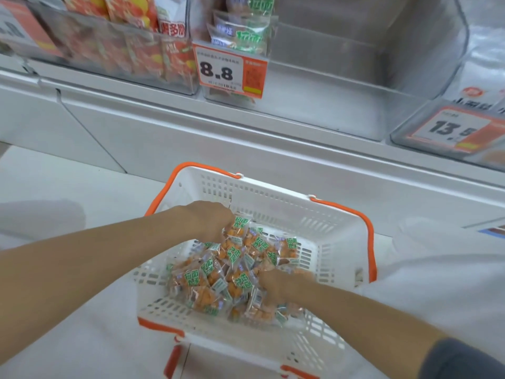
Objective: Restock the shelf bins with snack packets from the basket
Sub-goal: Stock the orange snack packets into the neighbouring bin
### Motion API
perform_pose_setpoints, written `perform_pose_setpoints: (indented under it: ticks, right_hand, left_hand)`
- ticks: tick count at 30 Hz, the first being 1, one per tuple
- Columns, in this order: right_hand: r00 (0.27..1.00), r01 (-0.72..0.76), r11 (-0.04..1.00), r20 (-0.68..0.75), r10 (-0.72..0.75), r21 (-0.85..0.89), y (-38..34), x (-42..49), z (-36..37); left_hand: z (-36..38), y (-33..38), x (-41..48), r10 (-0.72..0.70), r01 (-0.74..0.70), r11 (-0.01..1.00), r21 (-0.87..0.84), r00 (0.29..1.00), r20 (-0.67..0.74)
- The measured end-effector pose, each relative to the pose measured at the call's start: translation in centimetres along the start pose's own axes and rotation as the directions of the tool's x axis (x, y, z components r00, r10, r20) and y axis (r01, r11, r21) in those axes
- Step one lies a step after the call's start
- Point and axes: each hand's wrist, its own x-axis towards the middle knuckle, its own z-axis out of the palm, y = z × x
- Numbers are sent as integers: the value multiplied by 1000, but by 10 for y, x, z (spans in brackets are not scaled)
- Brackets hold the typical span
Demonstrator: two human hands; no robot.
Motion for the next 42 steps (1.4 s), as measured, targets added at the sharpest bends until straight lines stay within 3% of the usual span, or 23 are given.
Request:
perform_pose_setpoints:
  ticks: [5,15,22,26,32,35,39,42]
  right_hand:
    - [994,-16,999,-110,20,38,-2,18,19]
    - [982,-102,981,-138,125,164,2,29,33]
    - [990,-72,970,-105,99,230,4,22,35]
    - [975,-98,954,-167,149,284,6,17,32]
    - [988,-143,954,-15,152,265,-6,6,44]
    - [977,-182,943,-60,206,279,-13,11,62]
    - [983,-135,973,-99,156,189,-9,5,49]
    - [984,-79,935,-121,128,345,-4,-14,14]
  left_hand:
    - [1,0,2,10,-10,1000,-10,1000,9]
    - [2,3,5,19,-19,1000,-8,1000,-15]
    - [-3,4,2,8,-10,999,-45,999,-40]
    - [-6,3,2,-20,17,997,-74,999,-38]
    - [-15,8,-3,-15,8,994,-106,998,-66]
    - [-15,9,-3,-2,-8,992,-125,997,-82]
    - [-16,10,-6,-2,-7,995,-99,995,-96]
    - [-16,6,-2,-42,37,997,-64,996,-81]
